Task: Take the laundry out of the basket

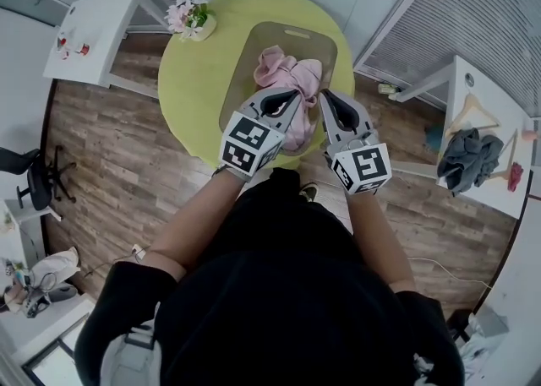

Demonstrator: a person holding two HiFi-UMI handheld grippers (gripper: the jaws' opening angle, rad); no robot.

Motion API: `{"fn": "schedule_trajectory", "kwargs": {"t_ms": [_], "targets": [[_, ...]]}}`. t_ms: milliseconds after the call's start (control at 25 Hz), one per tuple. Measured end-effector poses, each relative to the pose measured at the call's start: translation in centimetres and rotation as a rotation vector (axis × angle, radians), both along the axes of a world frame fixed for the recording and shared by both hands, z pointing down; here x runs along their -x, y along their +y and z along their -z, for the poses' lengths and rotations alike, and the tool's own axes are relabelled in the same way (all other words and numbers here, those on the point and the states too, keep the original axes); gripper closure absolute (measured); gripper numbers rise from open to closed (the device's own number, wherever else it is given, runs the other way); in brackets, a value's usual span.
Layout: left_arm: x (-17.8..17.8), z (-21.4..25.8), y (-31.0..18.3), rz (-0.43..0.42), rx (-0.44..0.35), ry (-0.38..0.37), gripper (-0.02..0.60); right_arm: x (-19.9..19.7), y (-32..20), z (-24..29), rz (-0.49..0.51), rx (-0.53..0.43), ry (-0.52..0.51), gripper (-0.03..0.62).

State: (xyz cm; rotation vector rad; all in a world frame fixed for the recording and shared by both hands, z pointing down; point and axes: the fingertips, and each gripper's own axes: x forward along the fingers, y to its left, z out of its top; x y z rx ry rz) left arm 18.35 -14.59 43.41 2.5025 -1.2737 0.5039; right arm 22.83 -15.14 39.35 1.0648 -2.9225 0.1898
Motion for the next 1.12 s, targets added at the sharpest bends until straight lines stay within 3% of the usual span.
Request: {"fn": "schedule_trajectory", "kwargs": {"t_ms": [400,680,1120], "targets": [[2.2,-4.4,-5.1,-0.003,0.105,-0.009,0.571,2.4,-5.6,-3.6,-0.026,0.030,0.071,0.569],[3.1,-9.3,-7.3,0.021,0.262,-0.010,0.571,4.0,-8.2,-5.8,-0.024,0.009,0.113,0.569],[4.2,-19.1,-8.5,0.145,0.506,-0.144,0.566,4.5,-11.9,-7.9,0.059,0.042,0.115,0.569]]}}
